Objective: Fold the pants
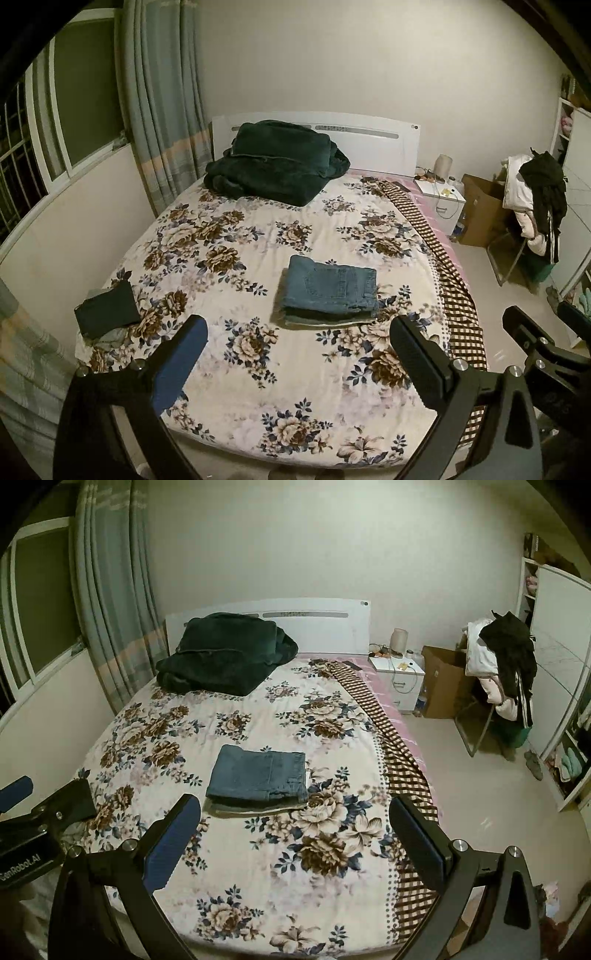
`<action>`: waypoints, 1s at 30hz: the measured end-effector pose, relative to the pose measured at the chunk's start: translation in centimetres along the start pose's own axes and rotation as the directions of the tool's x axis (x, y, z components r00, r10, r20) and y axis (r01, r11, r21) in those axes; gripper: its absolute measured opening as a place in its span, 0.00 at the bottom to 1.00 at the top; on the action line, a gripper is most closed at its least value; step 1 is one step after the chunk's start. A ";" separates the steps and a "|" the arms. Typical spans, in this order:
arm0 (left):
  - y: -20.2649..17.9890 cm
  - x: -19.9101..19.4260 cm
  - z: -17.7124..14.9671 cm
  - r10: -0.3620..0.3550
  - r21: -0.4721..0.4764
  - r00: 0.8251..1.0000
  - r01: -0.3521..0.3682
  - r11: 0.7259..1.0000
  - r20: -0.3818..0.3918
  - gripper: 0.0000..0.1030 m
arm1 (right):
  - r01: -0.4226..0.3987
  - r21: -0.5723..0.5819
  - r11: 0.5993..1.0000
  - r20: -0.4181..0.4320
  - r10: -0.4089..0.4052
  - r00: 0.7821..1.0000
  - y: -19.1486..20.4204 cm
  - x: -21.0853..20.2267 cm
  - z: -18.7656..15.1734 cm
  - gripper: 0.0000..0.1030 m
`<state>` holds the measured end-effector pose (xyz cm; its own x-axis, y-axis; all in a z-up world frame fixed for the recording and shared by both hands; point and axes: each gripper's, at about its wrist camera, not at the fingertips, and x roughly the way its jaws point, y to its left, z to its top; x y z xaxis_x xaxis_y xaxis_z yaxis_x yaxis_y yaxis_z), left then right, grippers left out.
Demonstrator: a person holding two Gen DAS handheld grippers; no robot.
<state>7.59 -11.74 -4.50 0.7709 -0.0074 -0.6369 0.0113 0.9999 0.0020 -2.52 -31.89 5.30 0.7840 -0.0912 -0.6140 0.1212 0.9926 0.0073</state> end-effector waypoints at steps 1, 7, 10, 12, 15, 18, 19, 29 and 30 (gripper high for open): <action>0.1 0.0 -0.1 0.001 -0.001 1.000 -0.001 1.000 0.001 0.98 | 0.001 0.000 1.000 0.001 -0.001 1.000 0.0 0.0 0.0 1.00; 0.4 0.0 -0.3 0.002 -0.004 1.000 -0.002 1.000 -0.003 0.98 | 0.001 -0.005 1.000 0.000 -0.001 1.000 0.3 -0.1 -0.1 1.00; 0.6 -0.2 -0.6 0.007 -0.009 1.000 -0.007 1.000 -0.005 0.98 | -0.001 -0.003 1.000 -0.003 0.001 1.000 0.3 -0.2 -0.2 1.00; 0.5 -0.4 -0.9 0.009 -0.011 1.000 -0.009 1.000 -0.001 0.98 | -0.003 -0.002 1.000 -0.002 0.003 1.000 0.3 -0.3 -0.2 1.00; 0.6 -0.5 -1.1 0.012 -0.016 1.000 -0.012 1.000 0.001 0.98 | -0.004 -0.002 1.000 -0.001 0.004 1.000 0.3 -0.4 -0.2 1.00; 0.7 -0.7 -1.1 0.018 -0.023 1.000 -0.018 1.000 0.003 0.98 | -0.006 -0.005 1.000 -0.001 0.006 1.000 0.4 -0.4 -0.3 1.00; 0.7 -0.8 -1.1 0.017 -0.024 1.000 -0.017 1.000 0.003 0.98 | -0.007 -0.006 1.000 -0.002 0.007 1.000 0.4 -0.4 -0.3 1.00; 1.1 -0.9 -1.0 0.020 -0.022 1.000 -0.020 1.000 0.003 0.98 | -0.023 -0.017 1.000 -0.010 0.023 1.000 0.9 -0.8 -0.1 1.00; 1.1 -1.0 -1.2 0.024 -0.021 1.000 -0.024 1.000 0.004 0.98 | -0.028 -0.020 0.999 -0.011 0.028 1.000 1.1 -0.7 -0.2 1.00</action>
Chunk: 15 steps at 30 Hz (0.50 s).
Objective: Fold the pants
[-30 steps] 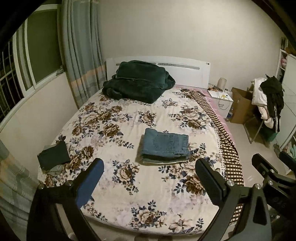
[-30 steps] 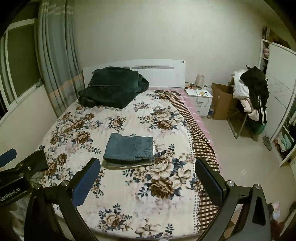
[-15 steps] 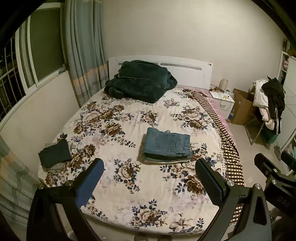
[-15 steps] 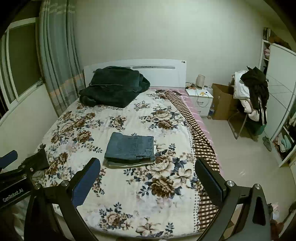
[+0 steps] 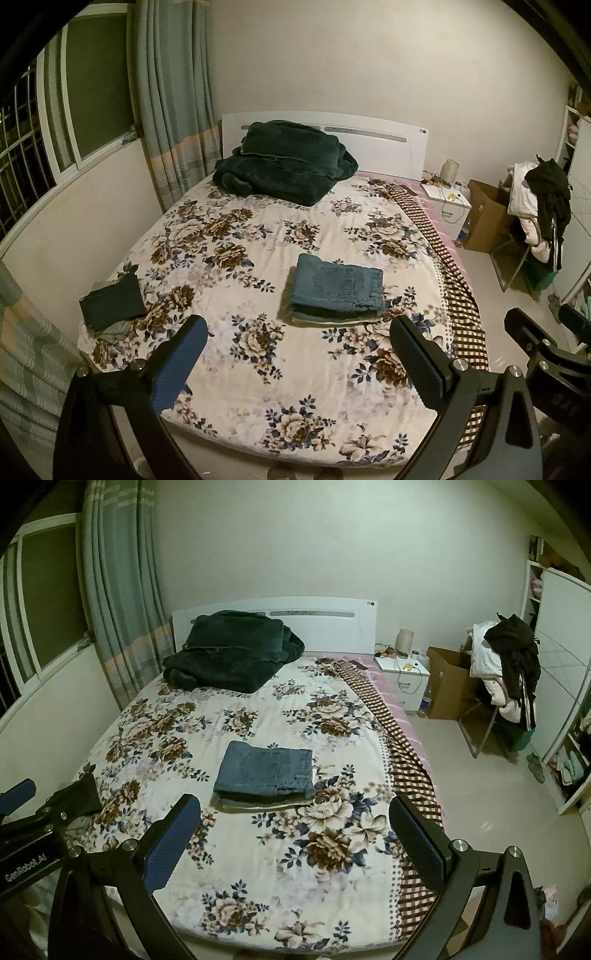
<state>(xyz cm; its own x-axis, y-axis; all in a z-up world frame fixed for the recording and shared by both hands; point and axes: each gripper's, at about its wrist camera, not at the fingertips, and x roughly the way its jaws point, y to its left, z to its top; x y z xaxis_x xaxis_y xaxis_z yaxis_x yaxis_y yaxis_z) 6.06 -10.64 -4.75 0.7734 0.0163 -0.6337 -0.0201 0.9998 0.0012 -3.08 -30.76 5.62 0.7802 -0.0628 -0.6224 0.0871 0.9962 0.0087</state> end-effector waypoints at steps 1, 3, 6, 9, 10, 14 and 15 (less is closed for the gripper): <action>0.0 -0.1 -0.1 0.000 0.001 1.000 0.000 1.000 0.000 0.98 | 0.000 -0.001 1.000 -0.001 0.000 1.000 0.1 -0.1 0.0 1.00; 0.0 -0.2 -0.3 0.001 -0.003 1.000 -0.001 1.000 -0.001 0.98 | -0.003 0.000 1.000 -0.001 0.003 1.000 0.1 -0.1 0.0 1.00; 0.0 -0.3 -0.3 0.003 -0.005 1.000 -0.003 1.000 0.000 0.98 | -0.008 -0.002 1.000 -0.001 0.008 1.000 0.1 0.0 -0.1 1.00; 0.0 -0.3 -0.4 0.001 -0.007 1.000 -0.001 1.000 0.000 0.98 | -0.012 -0.002 1.000 -0.004 0.012 1.000 0.2 0.1 -0.3 1.00; 0.0 -0.4 -0.4 0.001 -0.008 1.000 -0.001 1.000 0.000 0.98 | -0.013 -0.001 1.000 -0.007 0.013 1.000 0.2 0.0 -0.3 1.00; 0.0 -0.5 -0.5 0.001 -0.010 1.000 -0.001 1.000 0.001 0.98 | -0.014 -0.001 1.000 -0.006 0.014 1.000 0.3 0.1 -0.5 1.00; 0.0 -0.6 -0.5 0.002 -0.010 1.000 -0.002 1.000 0.001 0.98 | -0.014 0.000 1.000 -0.006 0.014 1.000 0.2 0.1 -0.6 1.00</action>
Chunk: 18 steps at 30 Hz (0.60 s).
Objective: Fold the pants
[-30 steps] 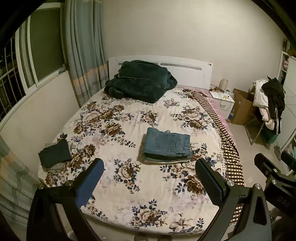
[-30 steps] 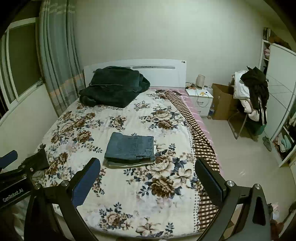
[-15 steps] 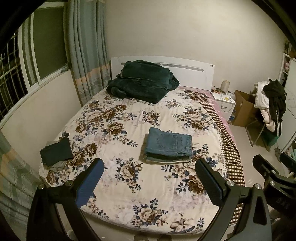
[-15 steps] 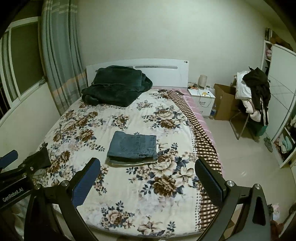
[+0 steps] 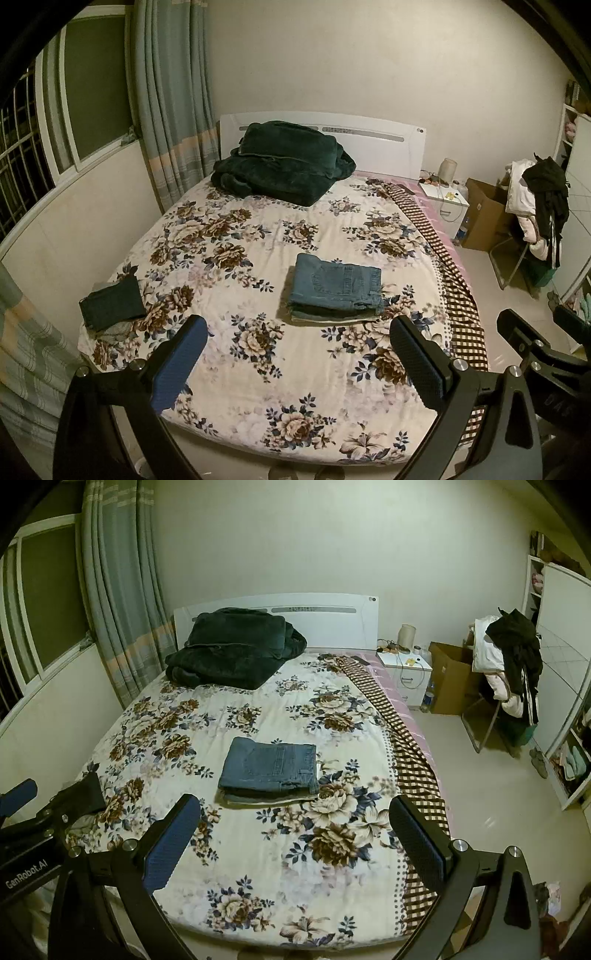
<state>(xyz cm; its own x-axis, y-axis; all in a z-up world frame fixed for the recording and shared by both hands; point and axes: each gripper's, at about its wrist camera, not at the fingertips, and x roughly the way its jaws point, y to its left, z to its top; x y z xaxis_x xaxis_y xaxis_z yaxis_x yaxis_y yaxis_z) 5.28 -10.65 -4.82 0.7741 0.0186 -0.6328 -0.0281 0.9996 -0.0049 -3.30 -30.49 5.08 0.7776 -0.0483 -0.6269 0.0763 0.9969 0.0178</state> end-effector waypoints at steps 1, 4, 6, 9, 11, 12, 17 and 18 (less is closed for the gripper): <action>0.0 0.0 0.0 -0.001 0.001 1.000 0.001 1.000 0.000 0.98 | -0.002 -0.001 1.000 -0.001 0.002 1.000 0.0 0.0 0.0 1.00; 0.0 0.0 0.0 0.000 0.001 1.000 0.000 1.000 0.001 0.98 | -0.002 -0.001 1.000 0.001 0.002 1.000 -0.1 0.0 0.0 1.00; 0.0 -0.1 -0.1 0.001 0.001 1.000 -0.001 1.000 0.002 0.98 | -0.003 -0.002 1.000 0.000 0.003 1.000 -0.1 0.0 0.0 1.00; 0.0 -0.1 -0.1 0.003 0.000 1.000 -0.003 1.000 0.002 0.98 | -0.001 0.006 1.000 0.002 0.001 1.000 0.1 0.0 -0.5 1.00; -0.1 -0.1 -0.1 0.002 -0.001 1.000 -0.002 1.000 0.001 0.98 | -0.002 0.007 1.000 0.002 0.002 1.000 0.2 0.0 -0.6 1.00; -0.1 -0.1 -0.2 0.003 -0.001 1.000 -0.003 1.000 0.000 0.98 | -0.002 0.004 1.000 0.002 0.002 1.000 0.0 0.0 -0.5 1.00; -0.1 -0.1 -0.1 0.005 -0.003 1.000 -0.005 1.000 0.002 0.98 | -0.003 0.006 1.000 -0.001 0.003 1.000 0.0 0.0 -0.6 1.00; -0.1 -0.1 -0.1 0.005 -0.002 1.000 -0.005 1.000 0.002 0.98 | -0.003 0.007 1.000 0.000 0.003 1.000 0.1 0.0 -0.7 1.00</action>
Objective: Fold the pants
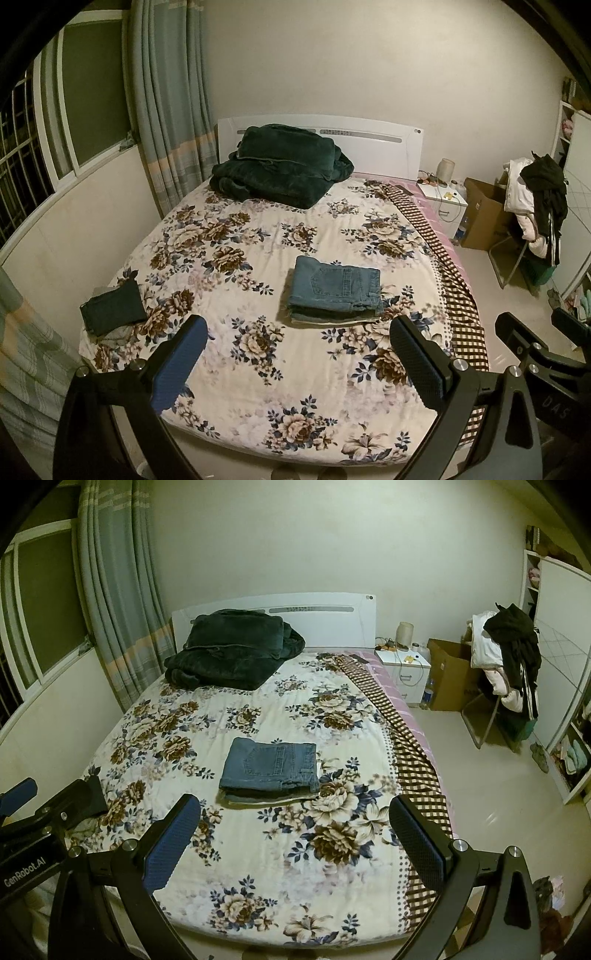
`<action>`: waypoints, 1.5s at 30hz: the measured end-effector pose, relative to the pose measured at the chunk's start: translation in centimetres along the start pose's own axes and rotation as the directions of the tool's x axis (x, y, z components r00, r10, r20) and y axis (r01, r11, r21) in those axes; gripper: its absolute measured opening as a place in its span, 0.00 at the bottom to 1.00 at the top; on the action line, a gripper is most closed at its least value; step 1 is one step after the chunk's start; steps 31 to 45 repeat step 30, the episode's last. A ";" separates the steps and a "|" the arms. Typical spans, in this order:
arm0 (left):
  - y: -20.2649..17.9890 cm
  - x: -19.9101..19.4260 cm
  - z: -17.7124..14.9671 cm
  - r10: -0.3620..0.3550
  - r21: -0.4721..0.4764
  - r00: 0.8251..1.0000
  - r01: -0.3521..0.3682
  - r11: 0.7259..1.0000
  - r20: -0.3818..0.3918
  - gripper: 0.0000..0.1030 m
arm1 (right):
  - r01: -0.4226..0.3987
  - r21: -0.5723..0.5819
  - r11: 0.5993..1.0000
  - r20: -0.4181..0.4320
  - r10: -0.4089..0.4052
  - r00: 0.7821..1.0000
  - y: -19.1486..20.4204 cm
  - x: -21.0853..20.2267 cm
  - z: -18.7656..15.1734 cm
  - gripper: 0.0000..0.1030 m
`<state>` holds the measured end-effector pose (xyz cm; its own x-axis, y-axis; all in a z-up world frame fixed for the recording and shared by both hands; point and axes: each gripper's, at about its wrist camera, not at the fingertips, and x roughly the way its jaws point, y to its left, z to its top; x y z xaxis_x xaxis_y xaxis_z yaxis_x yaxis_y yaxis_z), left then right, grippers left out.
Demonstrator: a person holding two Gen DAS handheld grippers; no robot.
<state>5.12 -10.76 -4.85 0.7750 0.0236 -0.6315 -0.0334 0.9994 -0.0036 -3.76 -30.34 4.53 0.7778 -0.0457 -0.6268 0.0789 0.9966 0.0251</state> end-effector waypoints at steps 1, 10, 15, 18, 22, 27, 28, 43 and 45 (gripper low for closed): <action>0.0 0.0 0.0 0.000 0.000 1.000 0.000 1.000 -0.001 0.98 | 0.001 0.000 1.000 0.001 -0.001 1.000 0.0 0.0 0.0 1.00; -0.1 -0.1 0.0 0.003 0.002 1.000 -0.003 1.000 -0.001 0.98 | -0.002 0.000 1.000 -0.001 0.002 1.000 -0.2 0.0 0.1 1.00; 0.0 -0.3 -0.1 0.003 0.003 1.000 -0.003 1.000 -0.001 0.98 | 0.001 0.000 1.000 0.001 -0.001 1.000 -0.2 -0.1 0.0 1.00; 0.0 -0.2 0.0 0.001 0.003 1.000 -0.001 1.000 -0.001 0.98 | 0.000 0.002 1.000 -0.001 0.000 1.000 -0.3 -0.1 0.1 1.00; 0.0 -0.3 -0.1 0.002 0.003 1.000 -0.001 1.000 -0.003 0.98 | 0.000 0.002 1.000 -0.001 0.000 1.000 -0.4 -0.1 0.2 1.00; 0.0 -0.3 0.0 0.002 0.004 1.000 -0.002 1.000 0.000 0.98 | 0.000 0.004 1.000 -0.002 0.000 1.000 -0.4 -0.1 0.1 1.00; 0.1 -0.4 0.0 0.003 0.004 1.000 -0.003 1.000 0.001 0.98 | 0.000 0.003 1.000 -0.001 0.000 1.000 -0.5 -0.1 0.2 1.00; 0.4 -0.4 0.1 0.001 0.005 1.000 -0.001 1.000 0.002 0.98 | 0.001 0.002 1.000 0.002 -0.001 1.000 -0.5 -0.1 0.2 1.00; 0.4 -0.4 0.1 0.001 0.005 1.000 -0.001 1.000 0.002 0.98 | 0.001 0.002 1.000 0.002 -0.001 1.000 -0.5 -0.1 0.2 1.00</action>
